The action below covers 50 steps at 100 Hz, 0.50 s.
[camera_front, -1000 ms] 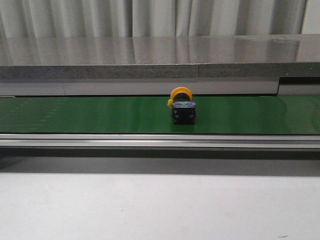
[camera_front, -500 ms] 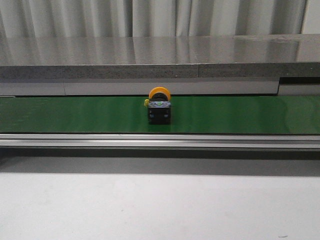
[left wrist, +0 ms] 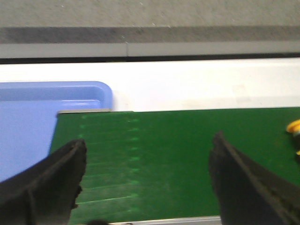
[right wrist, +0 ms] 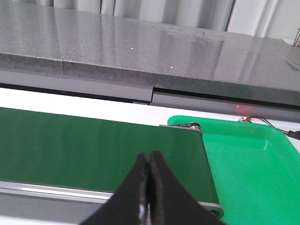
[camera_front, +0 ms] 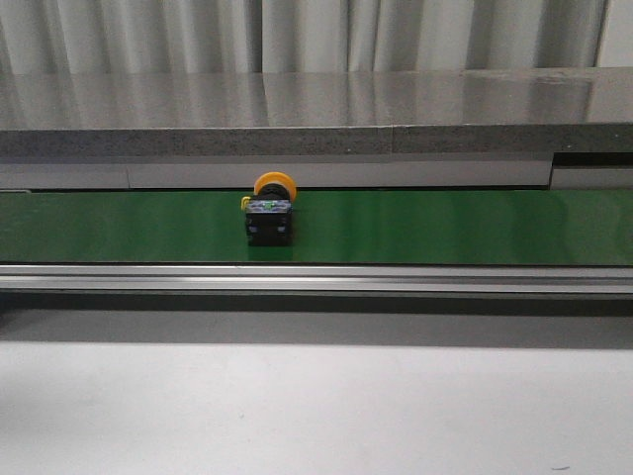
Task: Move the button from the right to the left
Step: 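Lower the left gripper over the button and close on it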
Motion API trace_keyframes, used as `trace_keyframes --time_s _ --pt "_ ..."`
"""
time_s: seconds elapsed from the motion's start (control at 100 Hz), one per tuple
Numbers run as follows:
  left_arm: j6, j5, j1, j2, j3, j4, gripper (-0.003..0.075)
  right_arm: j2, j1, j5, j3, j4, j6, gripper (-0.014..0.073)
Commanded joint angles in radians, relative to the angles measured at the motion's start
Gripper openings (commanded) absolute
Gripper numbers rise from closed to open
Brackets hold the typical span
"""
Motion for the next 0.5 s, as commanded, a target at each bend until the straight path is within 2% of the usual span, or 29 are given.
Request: trace_keyframes --time_s 0.0,0.24,0.49 --pt "0.0 0.011 -0.068 0.061 -0.097 -0.009 0.0547 0.006 -0.001 -0.081 -0.027 -0.007 0.0 -0.0068" --pt "-0.021 0.15 -0.199 0.273 -0.273 -0.009 0.0547 0.006 -0.001 -0.081 -0.027 -0.007 0.0 -0.0068" --pt "-0.17 0.354 -0.226 0.446 -0.464 -0.009 0.0547 0.006 -0.001 -0.081 -0.027 -0.007 0.0 -0.0068"
